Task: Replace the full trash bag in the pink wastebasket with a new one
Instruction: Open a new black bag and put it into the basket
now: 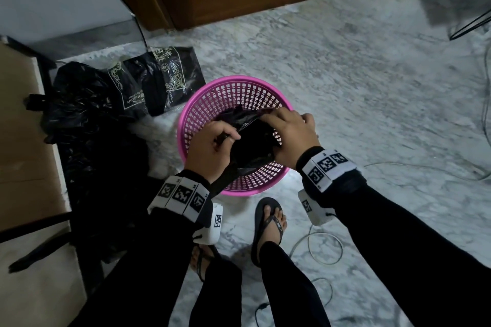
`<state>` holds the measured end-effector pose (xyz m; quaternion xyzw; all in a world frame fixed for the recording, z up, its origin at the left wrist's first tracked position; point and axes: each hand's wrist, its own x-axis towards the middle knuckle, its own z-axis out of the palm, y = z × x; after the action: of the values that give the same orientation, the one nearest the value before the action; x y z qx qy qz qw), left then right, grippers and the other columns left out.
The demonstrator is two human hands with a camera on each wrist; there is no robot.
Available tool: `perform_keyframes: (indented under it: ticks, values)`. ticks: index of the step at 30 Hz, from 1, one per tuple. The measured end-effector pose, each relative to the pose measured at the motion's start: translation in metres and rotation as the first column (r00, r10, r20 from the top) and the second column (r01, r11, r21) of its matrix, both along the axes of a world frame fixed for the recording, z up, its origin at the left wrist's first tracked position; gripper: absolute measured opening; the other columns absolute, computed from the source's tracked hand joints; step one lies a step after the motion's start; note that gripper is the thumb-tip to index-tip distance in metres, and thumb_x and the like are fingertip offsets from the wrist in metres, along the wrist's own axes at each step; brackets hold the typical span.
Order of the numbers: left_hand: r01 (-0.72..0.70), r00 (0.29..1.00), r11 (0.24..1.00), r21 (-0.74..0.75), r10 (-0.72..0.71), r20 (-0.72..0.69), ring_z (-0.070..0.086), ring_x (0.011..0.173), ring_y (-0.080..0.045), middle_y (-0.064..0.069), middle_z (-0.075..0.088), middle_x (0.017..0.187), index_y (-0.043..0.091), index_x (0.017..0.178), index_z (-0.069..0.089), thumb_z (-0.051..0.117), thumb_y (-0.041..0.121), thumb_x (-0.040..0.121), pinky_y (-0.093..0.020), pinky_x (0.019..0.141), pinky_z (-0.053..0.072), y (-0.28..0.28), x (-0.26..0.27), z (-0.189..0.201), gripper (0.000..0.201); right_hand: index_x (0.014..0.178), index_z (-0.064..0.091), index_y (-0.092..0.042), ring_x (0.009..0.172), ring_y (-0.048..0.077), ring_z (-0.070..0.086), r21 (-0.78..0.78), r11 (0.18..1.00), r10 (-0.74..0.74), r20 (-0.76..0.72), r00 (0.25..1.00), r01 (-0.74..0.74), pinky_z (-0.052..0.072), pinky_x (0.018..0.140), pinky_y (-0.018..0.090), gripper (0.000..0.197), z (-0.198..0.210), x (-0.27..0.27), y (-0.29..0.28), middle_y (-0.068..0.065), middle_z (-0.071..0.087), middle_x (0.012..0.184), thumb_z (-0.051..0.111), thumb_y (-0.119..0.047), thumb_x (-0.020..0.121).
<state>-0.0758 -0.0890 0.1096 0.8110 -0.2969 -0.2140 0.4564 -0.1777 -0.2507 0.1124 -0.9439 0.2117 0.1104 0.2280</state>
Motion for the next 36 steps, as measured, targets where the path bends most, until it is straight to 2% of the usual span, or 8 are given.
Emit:
perform_keyframes:
  ticks: [6,9,13,18,23,25,31,36]
  values:
    - [-0.052,0.999,0.993,0.107,0.051,0.014,0.042,0.109,-0.004,0.002,0.046,0.116,0.009,0.119,0.058,0.07,0.019,0.074,-0.005,0.097,0.027,-0.006,-0.005,-0.004,0.048,0.145,0.012,-0.02,0.12,0.031,0.045,0.16,0.987,-0.003,-0.135,0.991,0.025,0.037,0.099,0.043,0.107,-0.005,-0.013,0.006,0.006,0.034,0.135,0.074,-0.013,0.059]
    - [0.041,0.995,0.972,0.233,-0.018,-0.098,0.036,0.126,-0.013,-0.001,0.033,0.134,0.027,0.134,0.046,0.077,0.028,0.071,-0.022,0.108,0.031,-0.004,-0.015,-0.018,0.071,0.147,-0.001,-0.021,0.112,0.034,0.051,0.3,0.949,-0.069,-0.094,0.993,0.094,0.049,0.092,0.042,0.118,-0.006,-0.015,0.009,0.008,0.033,0.132,0.077,-0.009,0.058]
    - [0.17,0.979,0.901,0.398,-0.107,-0.176,0.043,0.126,-0.02,-0.005,0.03,0.141,0.038,0.144,0.022,0.072,0.012,0.075,-0.025,0.102,0.039,0.006,-0.022,-0.035,0.089,0.145,-0.015,-0.013,0.133,0.029,0.034,0.371,0.916,-0.128,-0.088,0.988,0.152,0.041,0.105,0.035,0.127,-0.005,-0.013,0.003,0.011,0.017,0.15,0.081,-0.009,0.062]
    - [0.36,0.916,0.807,0.468,-0.401,-0.013,0.054,0.108,-0.022,-0.006,0.026,0.144,0.045,0.137,-0.023,0.057,-0.007,0.075,-0.032,0.082,0.054,0.022,-0.022,-0.035,0.114,0.141,-0.026,-0.02,0.11,0.025,0.051,0.404,0.866,-0.314,-0.019,0.949,0.295,0.047,0.083,0.028,0.128,-0.009,-0.017,-0.008,0.014,0.028,0.139,0.077,-0.01,0.067]
    - [0.454,0.872,0.793,0.406,-0.489,-0.019,0.054,0.114,-0.028,-0.012,0.032,0.144,0.053,0.139,-0.001,0.04,-0.014,0.075,-0.028,0.086,0.052,0.052,-0.021,-0.036,0.101,0.146,0.011,-0.018,0.11,0.025,0.055,0.489,0.662,-0.624,-0.06,0.779,0.568,0.052,0.092,0.042,0.099,-0.009,-0.009,-0.028,0.008,0.039,0.133,0.076,-0.03,0.073]
    - [0.386,0.908,0.857,0.342,-0.418,0.022,0.06,0.101,-0.028,-0.013,0.044,0.134,0.053,0.138,0.007,0.041,-0.01,0.078,-0.035,0.077,0.057,0.057,-0.02,-0.037,0.094,0.126,0.041,-0.021,0.104,0.021,0.055,0.483,0.704,-0.608,0.03,0.794,0.521,0.05,0.091,0.037,0.065,-0.007,-0.006,-0.025,0.005,0.046,0.124,0.077,-0.026,0.072]
    - [0.356,0.907,0.883,0.305,-0.406,0.116,0.065,0.088,-0.02,-0.011,0.048,0.135,0.045,0.144,0.01,0.043,0.0,0.085,-0.025,0.069,0.059,0.036,-0.022,-0.019,0.081,0.073,0.053,-0.009,0.076,0.019,0.049,0.428,0.861,-0.404,0.249,0.88,0.274,0.038,0.069,0.025,0.028,-0.009,-0.003,-0.007,0.009,0.053,0.086,0.05,0.016,0.061]
    - [0.389,0.87,0.829,0.401,-0.474,0.137,0.064,0.1,-0.029,-0.016,0.053,0.129,0.027,0.133,0.048,0.038,-0.001,0.081,-0.036,0.073,0.06,0.024,-0.017,-0.016,0.06,0.094,0.068,0.002,0.093,0.035,0.061,0.272,0.873,-0.459,0.177,0.871,0.405,0.043,0.081,0.025,0.026,-0.015,-0.001,-0.02,0.019,0.065,0.101,0.057,0.007,0.071]
